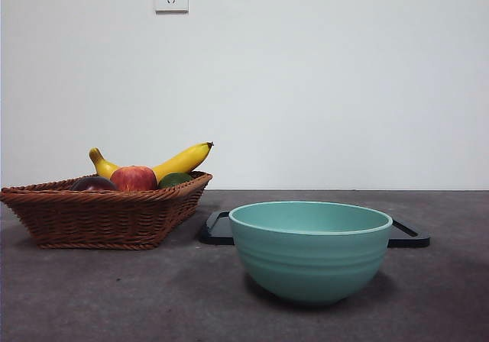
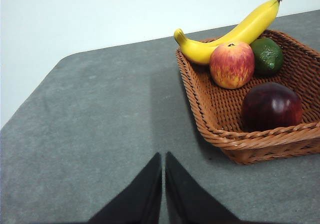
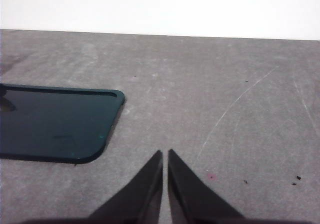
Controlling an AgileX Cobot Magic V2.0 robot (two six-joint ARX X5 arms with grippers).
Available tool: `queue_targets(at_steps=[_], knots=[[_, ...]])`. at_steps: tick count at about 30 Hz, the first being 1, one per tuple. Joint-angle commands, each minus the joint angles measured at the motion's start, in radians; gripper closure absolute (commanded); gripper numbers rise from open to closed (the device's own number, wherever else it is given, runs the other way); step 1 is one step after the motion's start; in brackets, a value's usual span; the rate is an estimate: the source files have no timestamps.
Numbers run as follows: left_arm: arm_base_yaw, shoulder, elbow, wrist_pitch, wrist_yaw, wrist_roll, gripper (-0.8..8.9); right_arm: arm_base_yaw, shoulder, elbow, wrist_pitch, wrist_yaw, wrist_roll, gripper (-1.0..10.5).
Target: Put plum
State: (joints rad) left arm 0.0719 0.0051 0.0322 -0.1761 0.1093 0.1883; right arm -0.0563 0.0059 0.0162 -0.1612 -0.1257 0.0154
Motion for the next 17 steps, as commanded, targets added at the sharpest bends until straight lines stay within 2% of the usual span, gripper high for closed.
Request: queue_targets(at_steps=[1, 17], knots=[[0.002, -0.002, -0.021, -0.008, 0.002, -0.010, 8.03, -0.002, -0.002, -0.005, 0.003, 0.003, 0.011, 9.4], [0.002, -0.002, -0.021, -0.008, 0.002, -0.010, 8.03, -0.002, -0.002, -0.005, 0.003, 0.003, 0.011, 9.4]])
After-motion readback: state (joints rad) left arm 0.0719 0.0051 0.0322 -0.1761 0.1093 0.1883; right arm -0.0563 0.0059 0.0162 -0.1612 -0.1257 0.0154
